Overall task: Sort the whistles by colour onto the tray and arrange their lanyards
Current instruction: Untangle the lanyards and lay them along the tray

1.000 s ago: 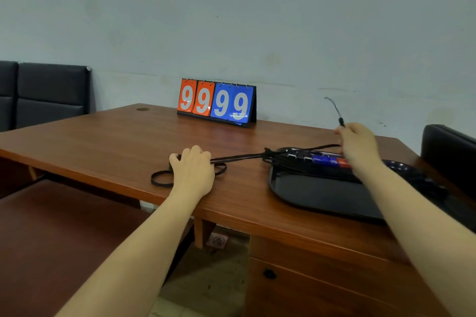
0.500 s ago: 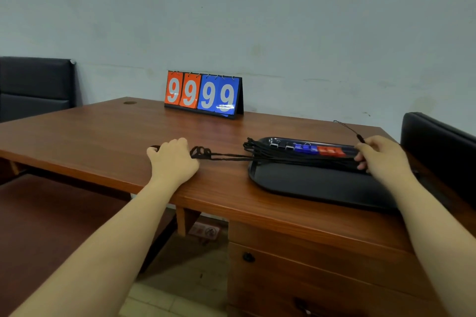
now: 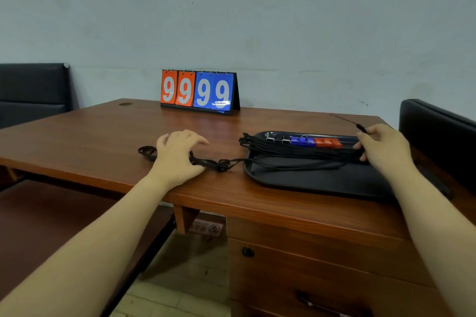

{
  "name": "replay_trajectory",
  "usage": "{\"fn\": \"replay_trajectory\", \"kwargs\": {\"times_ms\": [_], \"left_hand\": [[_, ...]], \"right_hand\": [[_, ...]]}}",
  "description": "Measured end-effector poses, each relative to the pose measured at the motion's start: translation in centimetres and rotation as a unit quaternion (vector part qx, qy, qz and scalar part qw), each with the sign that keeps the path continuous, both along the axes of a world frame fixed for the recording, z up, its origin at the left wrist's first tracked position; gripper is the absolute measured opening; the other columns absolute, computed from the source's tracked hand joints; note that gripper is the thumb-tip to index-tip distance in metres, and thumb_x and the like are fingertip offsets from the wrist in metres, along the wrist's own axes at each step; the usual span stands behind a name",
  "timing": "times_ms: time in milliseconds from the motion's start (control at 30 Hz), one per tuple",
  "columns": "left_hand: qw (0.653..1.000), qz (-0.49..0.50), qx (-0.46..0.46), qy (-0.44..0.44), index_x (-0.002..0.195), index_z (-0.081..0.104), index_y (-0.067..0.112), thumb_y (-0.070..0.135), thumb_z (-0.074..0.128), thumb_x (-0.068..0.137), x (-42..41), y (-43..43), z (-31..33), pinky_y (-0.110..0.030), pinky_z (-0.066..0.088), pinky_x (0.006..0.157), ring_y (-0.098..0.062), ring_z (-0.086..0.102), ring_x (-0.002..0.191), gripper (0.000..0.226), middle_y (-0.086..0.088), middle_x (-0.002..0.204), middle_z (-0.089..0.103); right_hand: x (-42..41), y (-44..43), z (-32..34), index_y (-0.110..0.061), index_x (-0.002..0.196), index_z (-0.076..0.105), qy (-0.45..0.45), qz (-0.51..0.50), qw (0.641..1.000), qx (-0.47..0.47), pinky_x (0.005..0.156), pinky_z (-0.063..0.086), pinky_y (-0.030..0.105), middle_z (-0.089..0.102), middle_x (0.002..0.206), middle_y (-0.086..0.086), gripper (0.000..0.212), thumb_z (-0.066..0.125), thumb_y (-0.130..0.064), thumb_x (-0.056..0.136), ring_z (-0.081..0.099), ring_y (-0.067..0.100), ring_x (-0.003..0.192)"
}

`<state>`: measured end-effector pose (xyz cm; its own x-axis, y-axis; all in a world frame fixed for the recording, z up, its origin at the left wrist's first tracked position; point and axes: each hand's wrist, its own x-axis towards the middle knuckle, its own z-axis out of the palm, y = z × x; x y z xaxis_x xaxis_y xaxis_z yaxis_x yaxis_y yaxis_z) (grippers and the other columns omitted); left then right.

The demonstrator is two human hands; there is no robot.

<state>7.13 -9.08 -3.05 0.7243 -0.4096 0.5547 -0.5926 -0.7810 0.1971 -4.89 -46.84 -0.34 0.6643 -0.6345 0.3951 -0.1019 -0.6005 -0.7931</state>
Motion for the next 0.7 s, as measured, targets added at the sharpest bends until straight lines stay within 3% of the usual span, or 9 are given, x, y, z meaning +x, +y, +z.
{"fn": "replay_trajectory", "kwargs": {"times_ms": [100, 167, 267, 333, 367, 433, 467, 600, 700], "left_hand": [[0.995, -0.067, 0.032, 0.072, 0.095, 0.068, 0.037, 0.055, 0.055, 0.070, 0.4, 0.1, 0.0, -0.043, 0.020, 0.111, -0.004, 0.055, 0.104, 0.034, 0.021, 0.101, 0.063], [0.996, -0.065, 0.038, 0.039, 0.075, 0.067, 0.035, 0.065, 0.047, 0.073, 0.6, 0.0, 0.0, -0.038, 0.034, 0.095, -0.004, 0.057, 0.084, 0.036, 0.017, 0.080, 0.063], [0.997, -0.030, -0.068, 0.029, 0.059, 0.059, 0.020, 0.042, 0.043, 0.094, 0.3, -0.1, -0.1, -0.036, 0.038, 0.075, -0.020, 0.054, 0.065, 0.044, 0.005, 0.059, 0.053], [0.992, 0.023, -0.113, 0.040, 0.067, 0.062, 0.011, 0.019, 0.040, 0.100, 0.3, 0.1, 0.1, -0.042, 0.040, 0.078, -0.033, 0.056, 0.074, 0.041, -0.007, 0.066, 0.058], [0.993, 0.065, -0.094, 0.039, 0.084, 0.067, 0.004, 0.014, 0.037, 0.101, 0.6, 0.1, 0.0, -0.043, 0.039, 0.082, -0.038, 0.057, 0.086, 0.035, -0.015, 0.081, 0.064], [0.985, 0.146, -0.078, 0.047, 0.123, 0.059, 0.005, 0.010, 0.033, 0.100, 0.7, 0.0, 0.1, -0.044, 0.036, 0.091, -0.038, 0.053, 0.109, 0.035, -0.017, 0.116, 0.062], [0.980, 0.176, -0.079, 0.052, 0.127, 0.056, 0.007, 0.010, 0.033, 0.100, 0.8, -0.2, 0.2, -0.044, 0.034, 0.093, -0.036, 0.051, 0.112, 0.036, -0.015, 0.122, 0.060], [0.969, 0.225, -0.085, 0.050, 0.095, 0.062, 0.016, 0.015, 0.037, 0.095, 1.0, -0.3, 0.3, -0.043, 0.030, 0.091, -0.026, 0.051, 0.090, 0.025, -0.007, 0.101, 0.063], [0.980, 0.134, -0.143, 0.033, 0.101, 0.060, 0.025, 0.023, 0.051, 0.084, 1.2, 0.3, 0.1, -0.047, 0.022, 0.103, -0.016, 0.046, 0.100, 0.019, 0.005, 0.100, 0.056]], "right_hand": [[0.0, 0.1, -0.1, -0.009, 0.113, 0.060, 0.010, 0.004, 1.000, -0.002, 0.059, 0.047, 0.028, 0.067, 0.083, 0.004, 0.021, 0.051, -0.020, 0.097, 0.058, 0.017, 0.061], [0.1, 0.1, -0.2, -0.009, 0.114, 0.060, 0.016, 0.004, 1.000, -0.003, 0.054, 0.042, 0.025, 0.067, 0.086, 0.006, 0.022, 0.051, -0.020, 0.097, 0.057, 0.016, 0.062], [0.2, -0.1, -0.2, -0.007, 0.112, 0.060, 0.028, 0.000, 0.999, -0.019, 0.051, 0.038, 0.024, 0.066, 0.089, 0.009, 0.022, 0.050, -0.020, 0.098, 0.056, 0.015, 0.062], [0.1, -0.2, -0.2, -0.006, 0.110, 0.060, 0.040, -0.014, 0.999, -0.031, 0.051, 0.036, 0.023, 0.064, 0.090, 0.011, 0.022, 0.049, -0.020, 0.098, 0.056, 0.014, 0.061], [0.1, -0.3, -0.2, -0.006, 0.110, 0.060, 0.039, -0.023, 0.999, -0.027, 0.051, 0.035, 0.022, 0.063, 0.089, 0.011, 0.021, 0.049, -0.019, 0.098, 0.056, 0.013, 0.061], [0.0, -0.5, -0.2, -0.005, 0.109, 0.061, 0.021, -0.041, 0.999, -0.004, 0.051, 0.035, 0.021, 0.063, 0.087, 0.010, 0.020, 0.050, -0.017, 0.097, 0.056, 0.010, 0.060], [0.0, -0.6, -0.3, -0.004, 0.109, 0.061, 0.010, -0.049, 0.999, 0.009, 0.051, 0.036, 0.021, 0.064, 0.086, 0.010, 0.020, 0.050, -0.016, 0.097, 0.056, 0.009, 0.060], [0.0, -0.5, -0.3, -0.003, 0.112, 0.061, -0.018, -0.068, 0.997, 0.041, 0.051, 0.038, 0.020, 0.066, 0.088, 0.011, 0.021, 0.050, -0.014, 0.097, 0.058, 0.008, 0.061], [-0.3, -0.3, -0.1, -0.005, 0.112, 0.061, -0.013, -0.068, 0.997, 0.032, 0.057, 0.042, 0.024, 0.065, 0.087, 0.011, 0.022, 0.051, -0.018, 0.097, 0.058, 0.010, 0.059]]}}
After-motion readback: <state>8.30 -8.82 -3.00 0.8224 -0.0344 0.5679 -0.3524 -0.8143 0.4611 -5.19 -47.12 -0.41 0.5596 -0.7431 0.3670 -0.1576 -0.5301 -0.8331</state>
